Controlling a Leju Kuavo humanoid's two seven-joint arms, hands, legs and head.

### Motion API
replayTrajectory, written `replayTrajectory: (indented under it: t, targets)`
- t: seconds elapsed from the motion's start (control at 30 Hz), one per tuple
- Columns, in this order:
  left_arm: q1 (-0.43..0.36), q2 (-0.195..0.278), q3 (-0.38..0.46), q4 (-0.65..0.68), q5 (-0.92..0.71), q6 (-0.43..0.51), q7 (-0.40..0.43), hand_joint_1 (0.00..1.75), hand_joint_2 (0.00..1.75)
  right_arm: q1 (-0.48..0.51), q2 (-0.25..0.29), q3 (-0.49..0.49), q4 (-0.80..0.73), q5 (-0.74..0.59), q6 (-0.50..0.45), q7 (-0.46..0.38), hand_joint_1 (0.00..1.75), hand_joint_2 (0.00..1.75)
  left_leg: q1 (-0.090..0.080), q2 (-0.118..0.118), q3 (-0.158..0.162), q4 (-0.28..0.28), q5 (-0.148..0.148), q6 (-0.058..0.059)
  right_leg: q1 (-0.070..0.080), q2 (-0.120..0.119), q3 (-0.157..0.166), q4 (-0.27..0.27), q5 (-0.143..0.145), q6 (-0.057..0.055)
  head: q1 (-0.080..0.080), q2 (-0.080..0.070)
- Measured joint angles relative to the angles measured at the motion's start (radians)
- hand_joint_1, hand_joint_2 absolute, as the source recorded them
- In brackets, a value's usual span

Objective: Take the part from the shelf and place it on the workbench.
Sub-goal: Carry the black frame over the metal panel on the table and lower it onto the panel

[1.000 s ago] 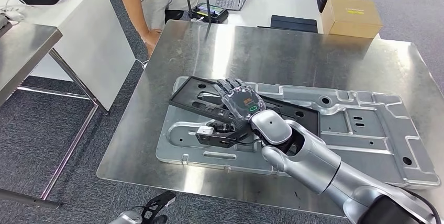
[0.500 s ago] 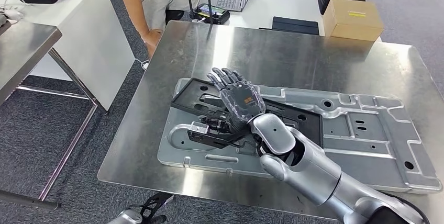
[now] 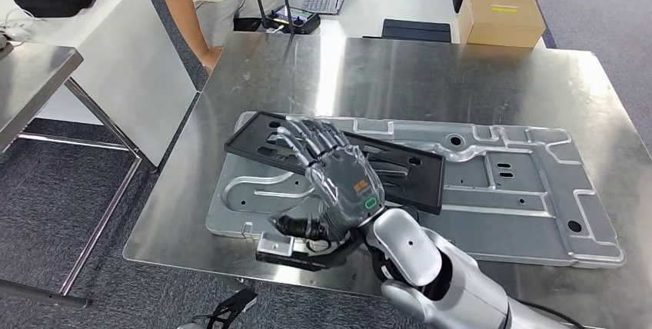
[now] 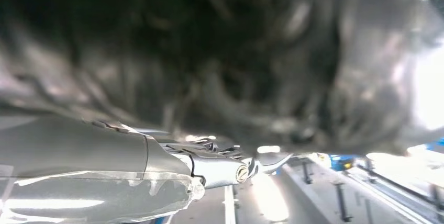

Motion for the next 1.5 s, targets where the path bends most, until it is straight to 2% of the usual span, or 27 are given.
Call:
replayTrajectory:
  t: [0.03,0.1,0.17,0.27,0.33,0.37,0.43,0.47,0.5,0.53,0.57,0.63,0.67,0.73,0.83,0.9,0.97,1.0,1.03,1.1,1.17,1.2,1.27,1.33,1.4,1.43,1.5]
  targets:
    - [0.005,0.001,0.000,0.000,0.002,0.006,0.000,0.00,1.75,0.016,-0.004,0.000,-0.015,0.010,0.000,-0.006,0.00,0.00,-0.001,0.000,0.021,-0.024,0.016,0.005,0.003,0.001,-0.005,0.003,0.002,-0.001,0.000,0.000]
    - [0.012,0.002,0.000,0.000,0.007,0.026,0.005,0.00,1.75,0.039,-0.009,0.000,-0.039,0.030,-0.001,-0.016,0.00,0.00,-0.008,0.000,0.101,-0.151,0.063,0.024,0.009,0.003,-0.013,0.006,0.006,-0.002,-0.002,0.000]
    - [0.017,0.002,0.000,0.000,0.008,0.047,0.018,0.00,1.75,0.060,-0.012,0.000,-0.059,0.045,-0.001,-0.023,0.00,0.00,-0.017,0.000,0.167,-0.260,0.083,0.041,0.011,0.002,-0.016,0.004,0.012,0.004,-0.002,0.000]
    - [0.023,-0.001,0.000,0.000,0.008,0.056,0.069,0.00,1.75,0.083,-0.015,0.000,-0.082,0.054,0.000,-0.028,0.00,0.00,-0.027,-0.001,0.181,-0.293,0.096,0.049,0.003,-0.001,-0.017,-0.004,0.025,0.020,-0.005,0.000]
    - [0.027,-0.005,0.000,0.000,0.010,0.059,0.106,0.00,1.75,0.098,-0.019,0.000,-0.094,0.056,0.000,-0.034,0.00,0.00,-0.020,0.001,0.182,-0.310,0.109,0.053,0.002,0.000,-0.019,-0.001,0.021,0.032,-0.005,0.000]
    - [0.028,-0.009,0.000,0.000,0.013,0.061,0.122,0.00,1.75,0.106,-0.021,0.000,-0.099,0.057,-0.002,-0.039,0.00,0.00,-0.017,0.003,0.180,-0.319,0.118,0.056,0.002,0.001,-0.027,0.015,0.002,0.038,-0.003,0.000]
    - [0.029,-0.016,0.000,0.000,0.018,0.066,0.130,0.00,1.75,0.117,-0.025,0.000,-0.103,0.061,-0.008,-0.050,0.00,0.00,-0.013,0.006,0.169,-0.327,0.132,0.060,0.000,0.001,-0.062,0.108,-0.072,0.047,0.000,0.000]
    - [0.030,-0.018,0.000,0.000,0.021,0.067,0.132,0.00,1.75,0.121,-0.025,0.000,-0.103,0.063,-0.011,-0.055,0.00,0.00,-0.013,0.007,0.161,-0.326,0.137,0.062,-0.002,0.001,-0.085,0.171,-0.113,0.051,0.001,0.000]
    - [0.031,-0.020,0.000,0.000,0.022,0.067,0.132,0.00,1.75,0.125,-0.025,0.000,-0.103,0.065,-0.015,-0.058,0.00,0.00,-0.013,0.007,0.152,-0.324,0.140,0.060,-0.005,0.000,-0.100,0.221,-0.138,0.056,0.001,0.000]
    - [0.033,-0.022,0.000,0.000,0.024,0.067,0.133,0.00,1.75,0.129,-0.026,0.000,-0.103,0.067,-0.018,-0.060,0.00,0.00,-0.012,0.008,0.144,-0.320,0.142,0.059,-0.008,0.000,-0.101,0.242,-0.143,0.061,0.001,0.000]
    - [0.034,-0.023,0.000,0.000,0.025,0.067,0.133,0.00,1.75,0.134,-0.027,0.000,-0.103,0.070,-0.021,-0.063,0.00,0.00,-0.010,0.009,0.137,-0.315,0.143,0.057,-0.012,0.000,-0.083,0.228,-0.129,0.066,0.001,0.000]
    - [0.036,-0.026,0.000,0.000,0.026,0.069,0.133,0.00,1.75,0.142,-0.030,0.000,-0.103,0.074,-0.027,-0.068,0.00,0.00,-0.005,0.008,0.121,-0.298,0.140,0.049,-0.019,-0.001,-0.013,0.122,-0.078,0.075,0.002,0.000]
    - [0.036,-0.028,0.000,0.000,0.026,0.069,0.133,0.00,1.75,0.144,-0.030,0.000,-0.103,0.076,-0.030,-0.070,0.00,0.00,-0.004,0.008,0.112,-0.287,0.138,0.043,-0.018,0.001,0.019,0.069,-0.062,0.075,0.002,0.000]
    - [0.036,-0.030,0.000,0.001,0.027,0.070,0.133,0.00,1.75,0.147,-0.031,0.000,-0.105,0.077,-0.033,-0.072,0.00,0.00,-0.006,0.005,0.097,-0.272,0.141,0.029,-0.014,0.004,0.041,0.021,-0.058,0.065,0.002,0.000]
    - [0.038,-0.031,0.000,0.001,0.029,0.070,0.135,0.00,1.75,0.153,-0.033,0.000,-0.105,0.078,-0.034,-0.074,0.00,0.00,-0.007,0.002,0.085,-0.264,0.146,0.013,-0.015,0.003,0.032,0.016,-0.049,0.043,0.002,0.000]
    - [0.038,-0.032,0.000,0.001,0.032,0.070,0.137,0.00,1.75,0.154,-0.033,0.000,-0.105,0.079,-0.034,-0.074,0.00,0.00,-0.004,0.003,0.063,-0.217,0.106,0.004,-0.018,0.000,0.028,0.011,-0.042,0.030,-0.003,0.000]
    - [0.038,-0.032,0.000,0.001,0.033,0.070,0.138,0.00,1.75,0.156,-0.033,0.000,-0.105,0.079,-0.034,-0.076,0.00,0.00,-0.002,0.004,0.015,-0.096,0.039,-0.003,-0.014,-0.002,0.023,0.011,-0.038,0.022,-0.009,0.000]
    - [0.039,-0.032,0.000,0.001,0.034,0.071,0.139,0.00,1.75,0.158,-0.034,0.000,-0.105,0.080,-0.034,-0.077,0.00,0.00,-0.002,0.004,-0.010,-0.033,0.014,-0.004,-0.010,-0.003,0.020,0.012,-0.036,0.020,-0.010,0.000]
    - [0.039,-0.032,0.000,0.001,0.033,0.072,0.140,0.00,1.75,0.160,-0.034,0.000,-0.105,0.080,-0.035,-0.078,0.00,0.00,-0.003,0.004,-0.023,0.007,0.006,-0.001,-0.006,-0.004,0.017,0.014,-0.035,0.017,-0.010,0.000]
    - [0.038,-0.033,0.000,0.001,0.031,0.073,0.143,0.00,1.75,0.163,-0.035,0.000,-0.105,0.081,-0.035,-0.081,0.00,0.87,-0.008,0.004,-0.007,-0.006,0.034,0.012,0.005,-0.002,0.013,0.016,-0.032,0.013,-0.010,0.000]
    - [0.038,-0.034,0.000,0.001,0.029,0.073,0.145,0.00,1.75,0.165,-0.035,0.000,-0.105,0.081,-0.036,-0.086,0.00,1.75,-0.018,0.001,0.053,-0.111,0.085,0.038,0.016,0.001,0.013,0.017,-0.029,0.009,-0.010,0.000]
    - [0.036,-0.033,0.000,0.001,0.027,0.073,0.147,0.00,1.75,0.165,-0.036,0.000,-0.106,0.080,-0.037,-0.089,0.00,1.75,-0.024,0.000,0.087,-0.167,0.099,0.056,0.019,0.001,0.012,0.016,-0.028,0.008,-0.007,0.000]
    - [0.032,-0.032,0.000,0.001,0.024,0.072,0.150,0.00,1.75,0.169,-0.036,0.000,-0.107,0.079,-0.038,-0.095,0.00,1.75,-0.037,0.000,0.130,-0.249,0.113,0.080,0.016,0.000,0.008,0.015,-0.022,0.011,-0.003,0.000]
    - [0.030,-0.033,0.000,0.001,0.022,0.070,0.152,0.00,1.75,0.174,-0.037,0.000,-0.111,0.078,-0.039,-0.103,0.00,1.75,-0.045,0.000,0.137,-0.274,0.123,0.085,0.008,-0.001,0.006,0.010,-0.012,0.019,-0.004,0.000]
    - [0.028,-0.035,0.000,0.001,0.022,0.066,0.154,0.00,1.75,0.176,-0.037,0.000,-0.120,0.078,-0.035,-0.111,0.00,1.75,-0.038,0.004,0.143,-0.303,0.140,0.083,0.009,-0.001,0.002,0.011,-0.018,0.030,-0.005,0.000]
    - [0.026,-0.036,0.000,0.001,0.022,0.064,0.156,0.00,1.75,0.177,-0.038,0.000,-0.128,0.078,-0.030,-0.116,0.00,1.75,-0.032,0.007,0.144,-0.318,0.152,0.083,0.009,0.000,-0.006,0.030,-0.041,0.036,-0.003,0.000]
    - [0.020,-0.036,0.000,0.001,0.022,0.061,0.156,0.00,1.75,0.179,-0.038,0.000,-0.145,0.076,-0.016,-0.123,0.00,1.75,-0.026,0.009,0.133,-0.329,0.168,0.080,0.003,0.001,-0.033,0.119,-0.121,0.050,0.001,0.000]
